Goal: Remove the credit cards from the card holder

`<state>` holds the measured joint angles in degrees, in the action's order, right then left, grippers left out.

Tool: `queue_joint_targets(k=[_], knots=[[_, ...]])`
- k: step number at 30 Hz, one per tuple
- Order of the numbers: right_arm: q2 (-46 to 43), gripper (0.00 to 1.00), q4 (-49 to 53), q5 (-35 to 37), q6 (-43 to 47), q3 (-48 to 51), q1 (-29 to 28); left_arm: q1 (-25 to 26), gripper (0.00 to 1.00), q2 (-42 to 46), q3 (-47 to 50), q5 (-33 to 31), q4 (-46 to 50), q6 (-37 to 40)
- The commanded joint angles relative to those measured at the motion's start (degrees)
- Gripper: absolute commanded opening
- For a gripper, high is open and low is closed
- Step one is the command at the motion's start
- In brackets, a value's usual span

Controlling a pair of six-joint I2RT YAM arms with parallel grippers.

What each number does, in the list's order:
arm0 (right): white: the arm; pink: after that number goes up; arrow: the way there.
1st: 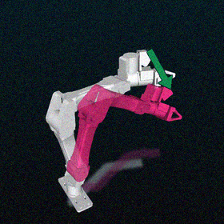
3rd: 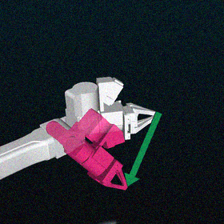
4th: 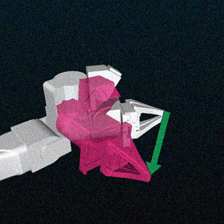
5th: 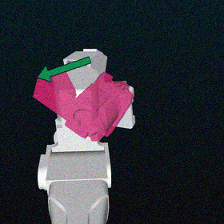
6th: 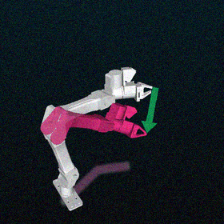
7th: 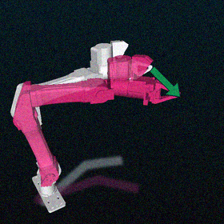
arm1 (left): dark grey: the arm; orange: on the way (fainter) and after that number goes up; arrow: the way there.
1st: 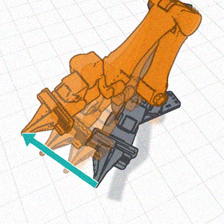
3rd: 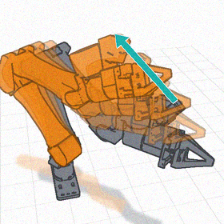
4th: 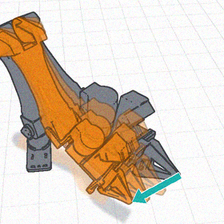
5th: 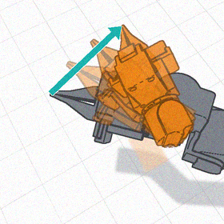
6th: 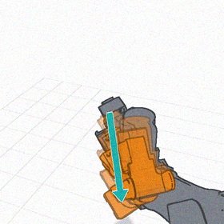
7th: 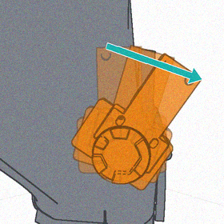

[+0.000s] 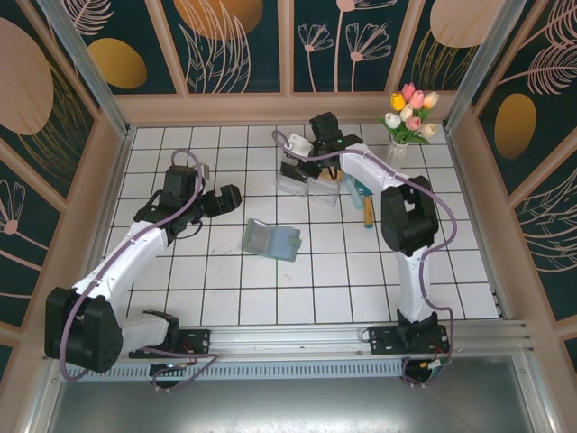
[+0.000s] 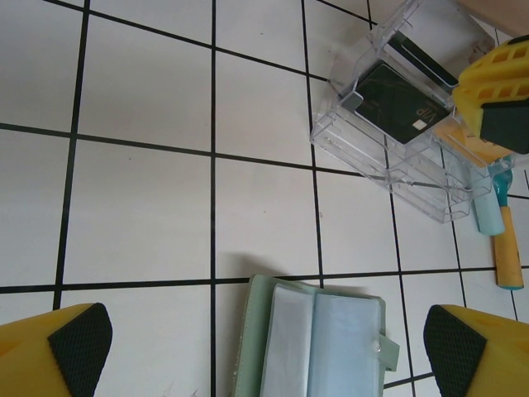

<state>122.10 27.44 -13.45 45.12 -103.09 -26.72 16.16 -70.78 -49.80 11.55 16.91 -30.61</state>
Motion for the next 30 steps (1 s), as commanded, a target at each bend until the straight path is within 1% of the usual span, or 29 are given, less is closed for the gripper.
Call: queue_joint_targets(k=[1,5,8,9,11,13,15,18,22,25,28,30], knots=[[0.6,0.22,0.8,0.6,-1.5,-1.5,-0.1,-0.3,0.98,-0.6,0.9,0.9,-0.9,1.0],[-1.4,0.21,-0.3,0.5,-4.1,-1.3,0.0,-0.3,0.99,-0.7,0.9,1.5,-0.9,1.0],[-4.9,0.21,-2.3,-0.3,-9.7,-0.2,0.0,-0.3,0.99,-0.8,1.4,2.4,-1.2,1.0],[-6.7,0.23,-4.3,-0.1,-12.9,1.3,0.1,-0.3,0.99,-0.8,1.5,2.9,-1.4,0.9],[-11.0,0.24,-9.3,-0.4,-18.7,6.2,0.1,-0.3,0.98,-1.3,2.0,4.2,-1.9,0.8],[-15.8,0.28,-15.1,-0.2,-25.6,12.6,-0.1,-0.3,0.98,-2.2,2.1,5.7,-2.1,0.6],[-19.8,0.30,-19.3,0.5,-32.6,18.3,-0.2,-0.3,0.95,-3.1,2.1,7.5,-2.1,0.5],[-26.3,0.31,-24.1,3.2,-43.3,27.5,-0.6,-0.3,0.89,-4.4,2.7,10.5,-3.1,-0.5],[-35.4,0.38,-29.4,7.5,-59.5,40.8,-0.9,-0.3,0.81,-6.5,4.1,13.7,-4.8,-2.0],[-42.0,0.42,-34.2,6.5,-69.9,50.6,-1.4,-0.2,0.78,-8.5,5.4,15.7,-6.6,-3.0],[-46.3,0.43,-32.3,7.3,-78.5,55.6,-1.6,-0.2,0.73,-11.1,6.5,16.9,-7.9,-3.6],[-48.2,0.44,-28.1,11.1,-83.1,57.2,-1.7,-0.2,0.72,-12.2,8.0,20.1,-10.8,-4.8]])
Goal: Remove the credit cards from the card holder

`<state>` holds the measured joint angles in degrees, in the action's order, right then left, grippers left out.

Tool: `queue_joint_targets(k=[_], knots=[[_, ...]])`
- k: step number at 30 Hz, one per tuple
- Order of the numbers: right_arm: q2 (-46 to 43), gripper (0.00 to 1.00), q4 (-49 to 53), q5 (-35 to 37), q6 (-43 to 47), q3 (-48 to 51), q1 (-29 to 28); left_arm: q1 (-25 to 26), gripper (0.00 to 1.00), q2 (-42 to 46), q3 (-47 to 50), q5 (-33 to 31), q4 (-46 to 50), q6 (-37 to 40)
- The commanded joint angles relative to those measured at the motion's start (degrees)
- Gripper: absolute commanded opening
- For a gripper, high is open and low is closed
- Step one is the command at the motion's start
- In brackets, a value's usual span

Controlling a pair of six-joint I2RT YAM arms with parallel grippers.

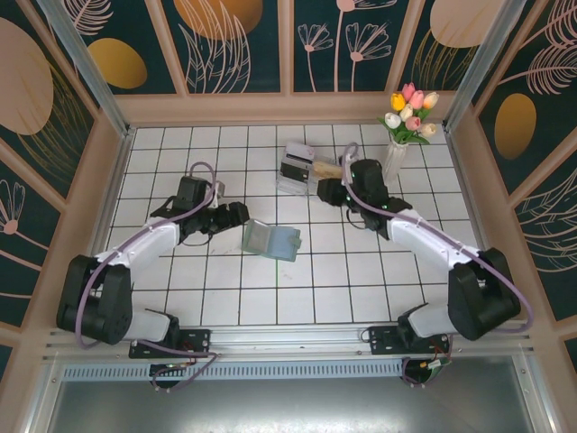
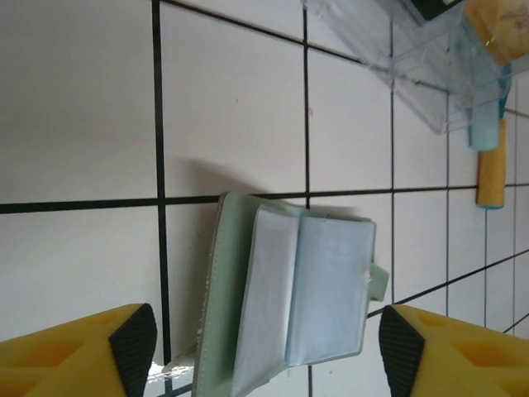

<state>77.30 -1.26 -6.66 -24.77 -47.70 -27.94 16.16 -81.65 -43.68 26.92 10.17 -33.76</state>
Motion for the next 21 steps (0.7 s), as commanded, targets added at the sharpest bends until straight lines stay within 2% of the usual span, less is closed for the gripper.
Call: queue_joint_targets(k=[1,4,8,12,21], knots=[[-4.5,0.44,2.8,6.8,-15.8,2.7,-0.4,-0.2,0.72,-1.6,3.3,6.4,-6.7,-3.2],[-8.2,0.44,3.7,10.9,-19.3,6.5,-0.7,-0.2,0.72,-3.1,5.7,7.6,-10.8,-6.0],[-11.3,0.44,1.9,12.5,-21.9,9.8,-0.6,-0.2,0.64,-5.2,5.6,8.0,-11.6,-6.0],[-11.5,0.44,3.2,13.5,-22.2,9.3,-0.6,0.8,0.55,-6.6,7.8,10.3,-16.7,-7.3],[-11.5,0.44,5.9,15.1,-21.5,6.9,-0.5,2.5,0.35,-9.9,8.8,14.2,-21.9,-8.6]])
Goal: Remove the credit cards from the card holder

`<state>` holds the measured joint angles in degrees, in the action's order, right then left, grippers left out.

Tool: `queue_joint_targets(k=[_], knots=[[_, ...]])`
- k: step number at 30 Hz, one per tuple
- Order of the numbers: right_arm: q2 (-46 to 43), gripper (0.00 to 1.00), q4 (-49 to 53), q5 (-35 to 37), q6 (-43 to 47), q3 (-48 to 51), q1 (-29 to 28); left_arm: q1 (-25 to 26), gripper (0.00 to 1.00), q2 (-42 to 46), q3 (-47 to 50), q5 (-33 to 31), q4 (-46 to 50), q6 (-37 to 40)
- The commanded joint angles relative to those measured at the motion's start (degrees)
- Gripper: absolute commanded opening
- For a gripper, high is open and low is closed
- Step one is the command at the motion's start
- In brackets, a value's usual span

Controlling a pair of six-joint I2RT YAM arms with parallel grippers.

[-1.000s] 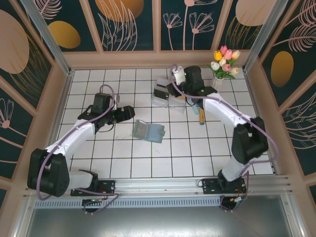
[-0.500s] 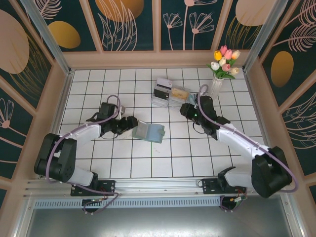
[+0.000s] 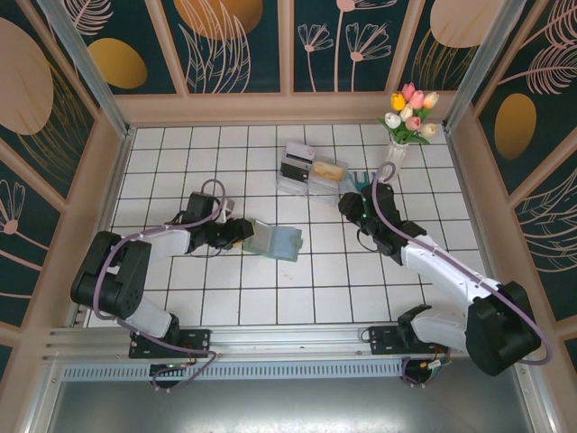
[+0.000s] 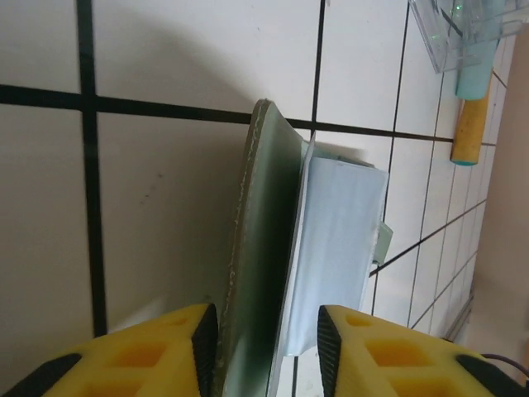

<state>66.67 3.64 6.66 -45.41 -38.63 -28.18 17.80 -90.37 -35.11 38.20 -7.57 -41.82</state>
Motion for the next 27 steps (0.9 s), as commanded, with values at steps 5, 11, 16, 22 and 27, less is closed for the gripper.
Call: queue_joint_targets(k=[5,11,16,22,27], knots=[[-0.9,0.44,0.7,0.9,-1.1,-1.7,-0.3,1.9,0.09,-2.8,0.7,3.2,-8.4,-3.1],[-1.2,0.44,0.2,-0.4,-2.4,-0.3,-0.4,1.9,0.00,-0.6,3.0,-1.0,-19.4,-12.2],[-1.5,0.44,-0.8,-0.6,-3.5,1.1,-0.4,1.9,0.00,-2.4,-0.2,-2.3,-19.0,-12.9],[-1.6,0.44,-0.9,-0.6,-4.0,1.8,-0.4,1.9,0.24,-3.7,-4.9,-5.8,-9.1,-7.6],[-3.2,0.52,3.4,4.4,-2.0,0.6,0.0,1.8,0.65,0.8,-9.8,-14.8,4.0,-0.8]])
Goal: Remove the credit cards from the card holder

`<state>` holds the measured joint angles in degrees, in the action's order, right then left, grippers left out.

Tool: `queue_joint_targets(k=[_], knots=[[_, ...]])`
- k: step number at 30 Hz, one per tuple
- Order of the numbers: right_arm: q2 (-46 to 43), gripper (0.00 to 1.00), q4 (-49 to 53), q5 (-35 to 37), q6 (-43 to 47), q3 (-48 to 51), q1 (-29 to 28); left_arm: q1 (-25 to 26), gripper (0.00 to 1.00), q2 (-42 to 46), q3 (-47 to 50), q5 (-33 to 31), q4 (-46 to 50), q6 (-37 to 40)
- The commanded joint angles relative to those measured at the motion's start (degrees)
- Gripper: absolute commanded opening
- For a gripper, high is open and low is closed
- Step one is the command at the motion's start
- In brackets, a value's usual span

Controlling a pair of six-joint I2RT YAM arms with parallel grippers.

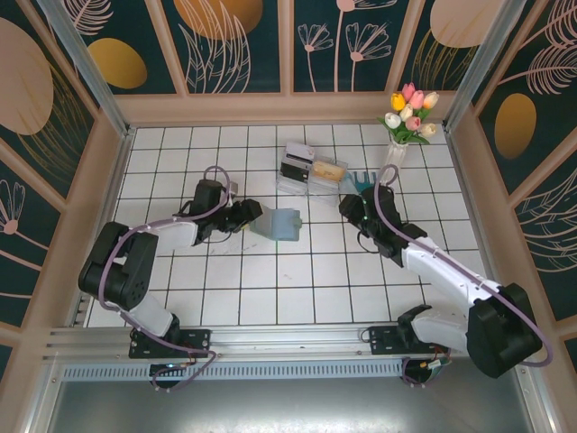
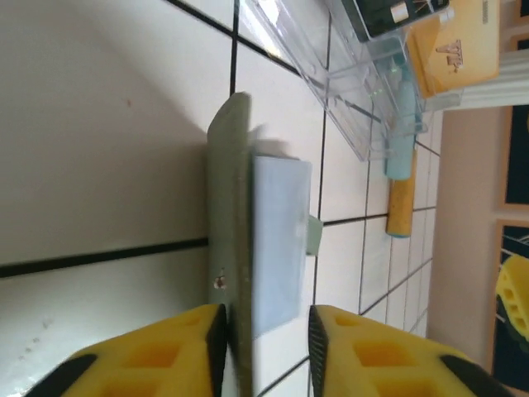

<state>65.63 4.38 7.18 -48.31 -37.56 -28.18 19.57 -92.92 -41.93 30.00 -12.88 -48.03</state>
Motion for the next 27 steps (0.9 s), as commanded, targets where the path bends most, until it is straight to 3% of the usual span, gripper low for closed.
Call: queue_joint_targets(k=[1,8,11,15,18,21,24,27], knots=[[-2.9,0.54,4.0,5.7,1.6,-1.1,0.2,-0.1,0.70,4.5,-3.9,-9.1,12.0,6.6],[-10.0,0.66,4.2,18.2,11.0,-2.5,3.2,-2.0,0.93,12.4,-8.2,-27.9,21.4,12.1],[-11.5,0.80,2.0,24.5,14.3,-1.6,5.5,-2.5,0.99,14.9,-8.8,-39.7,21.0,13.4],[-10.9,0.96,0.4,26.6,16.2,-1.3,12.3,-2.9,0.99,21.3,-2.4,-56.8,10.0,14.2],[-9.8,0.99,-5.4,27.3,20.0,1.4,16.7,-3.2,0.99,25.4,2.5,-67.5,2.2,18.0],[-8.8,0.99,-17.0,27.6,26.9,7.2,18.9,-4.5,0.99,25.8,3.5,-72.8,-1.4,25.3],[-7.2,0.99,-27.8,27.2,32.9,13.0,20.5,-5.7,0.98,24.3,4.1,-74.1,-4.3,31.8],[-4.9,0.99,-34.1,26.3,36.1,16.5,22.1,-6.7,0.99,23.5,9.4,-75.2,-13.7,35.6]])
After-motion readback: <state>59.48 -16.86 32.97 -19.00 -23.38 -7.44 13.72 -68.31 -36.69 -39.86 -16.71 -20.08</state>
